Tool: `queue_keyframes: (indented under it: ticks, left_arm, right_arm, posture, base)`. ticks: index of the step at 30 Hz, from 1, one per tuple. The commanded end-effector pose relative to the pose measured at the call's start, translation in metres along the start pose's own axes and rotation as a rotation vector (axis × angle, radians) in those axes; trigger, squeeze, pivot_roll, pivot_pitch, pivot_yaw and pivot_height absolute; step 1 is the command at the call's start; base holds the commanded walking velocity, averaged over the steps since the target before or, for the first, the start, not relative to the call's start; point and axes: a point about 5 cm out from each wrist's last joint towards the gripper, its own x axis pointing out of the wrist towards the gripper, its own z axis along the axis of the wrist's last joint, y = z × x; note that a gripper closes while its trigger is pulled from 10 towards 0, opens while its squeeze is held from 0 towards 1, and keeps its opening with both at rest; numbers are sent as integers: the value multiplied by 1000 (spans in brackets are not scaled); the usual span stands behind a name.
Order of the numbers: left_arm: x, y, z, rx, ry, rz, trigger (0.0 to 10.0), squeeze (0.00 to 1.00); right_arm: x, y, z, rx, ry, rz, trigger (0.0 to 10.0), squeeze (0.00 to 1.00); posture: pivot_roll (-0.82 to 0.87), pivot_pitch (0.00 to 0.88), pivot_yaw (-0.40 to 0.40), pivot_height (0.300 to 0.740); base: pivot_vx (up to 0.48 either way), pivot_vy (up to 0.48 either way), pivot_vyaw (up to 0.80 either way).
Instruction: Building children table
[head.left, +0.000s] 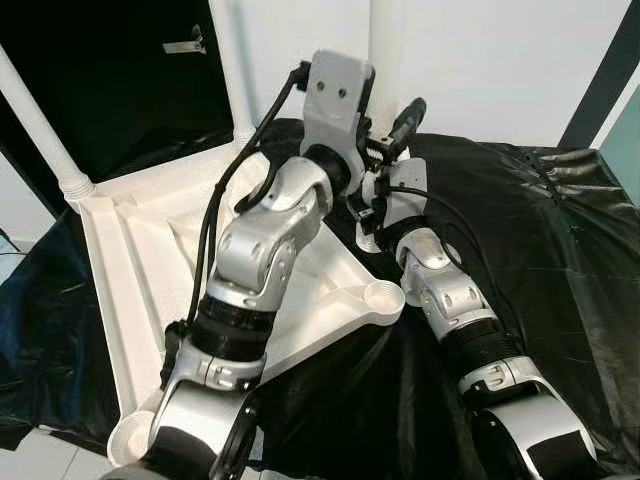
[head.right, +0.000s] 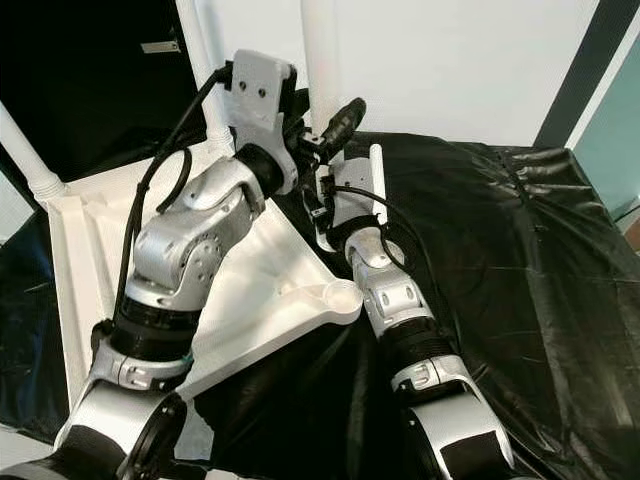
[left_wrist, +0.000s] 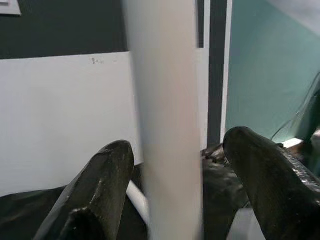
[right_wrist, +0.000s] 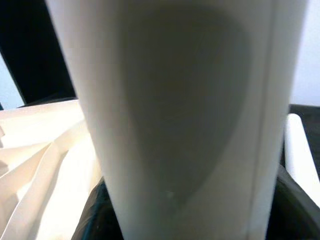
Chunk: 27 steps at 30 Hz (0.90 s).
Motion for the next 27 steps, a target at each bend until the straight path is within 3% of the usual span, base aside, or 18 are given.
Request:
queue_keyframes:
  ticks: [1,7,16,27]
  left_arm:
    - [-9,4,-3,41,-5,-6,10000,0]
    - [-29,16,-14,117,-3,10,10000,0]
    - [-47,28,-35,103,66,64,10000,0]
    - [-84,35,-73,101,180,99,10000,0]
  right_arm:
    - [-1,1,-1,67,7,21,10000,0]
    - [-7,1,-2,85,-6,29,10000,0]
    - [-15,2,-4,46,-14,32,10000,0]
    - [-40,14,-7,36,-36,75,10000,0]
  posture:
    - [-16,0,30,740]
    - [-12,0,24,740]
    - [-7,0,19,740]
    - [-6,0,15,740]
  base:
    - [0,0,0]
    - [0,0,0]
    - [0,0,0]
    - [0,0,0]
